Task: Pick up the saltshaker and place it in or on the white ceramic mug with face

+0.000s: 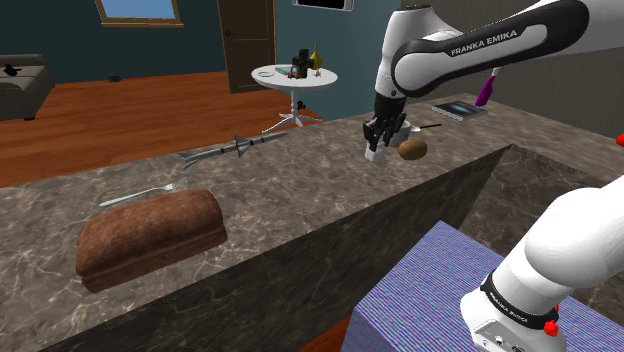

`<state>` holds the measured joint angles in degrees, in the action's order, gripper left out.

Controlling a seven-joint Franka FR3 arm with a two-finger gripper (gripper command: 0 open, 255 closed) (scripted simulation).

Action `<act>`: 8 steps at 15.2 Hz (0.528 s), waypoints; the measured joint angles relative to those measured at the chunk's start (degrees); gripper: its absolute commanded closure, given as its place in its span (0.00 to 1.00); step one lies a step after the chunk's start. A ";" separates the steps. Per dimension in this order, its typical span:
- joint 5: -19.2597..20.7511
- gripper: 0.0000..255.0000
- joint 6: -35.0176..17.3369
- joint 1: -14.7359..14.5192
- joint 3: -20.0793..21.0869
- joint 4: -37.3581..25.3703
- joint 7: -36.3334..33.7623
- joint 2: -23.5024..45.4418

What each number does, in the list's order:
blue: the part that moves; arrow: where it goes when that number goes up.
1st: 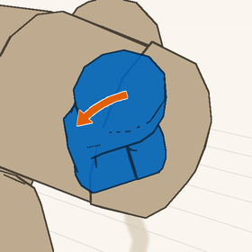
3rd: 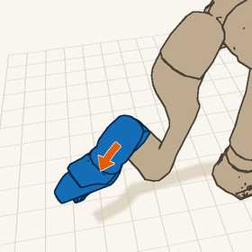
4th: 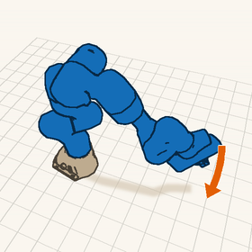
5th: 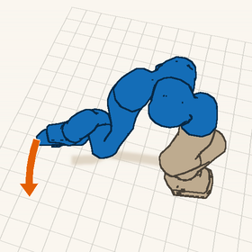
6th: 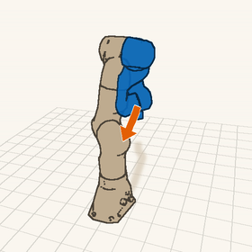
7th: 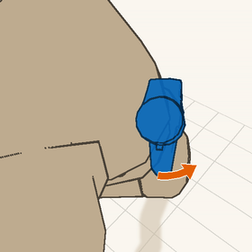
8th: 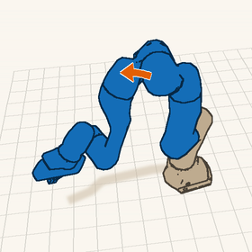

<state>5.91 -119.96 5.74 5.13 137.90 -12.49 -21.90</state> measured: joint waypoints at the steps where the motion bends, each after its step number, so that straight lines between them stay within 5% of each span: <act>1: -0.10 1.00 1.04 -0.04 -0.02 -0.56 0.13 -0.50; 8: -0.46 1.00 6.61 -0.15 -0.10 -4.78 0.81 -1.88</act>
<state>5.44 -113.35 5.59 5.03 133.12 -11.68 -23.77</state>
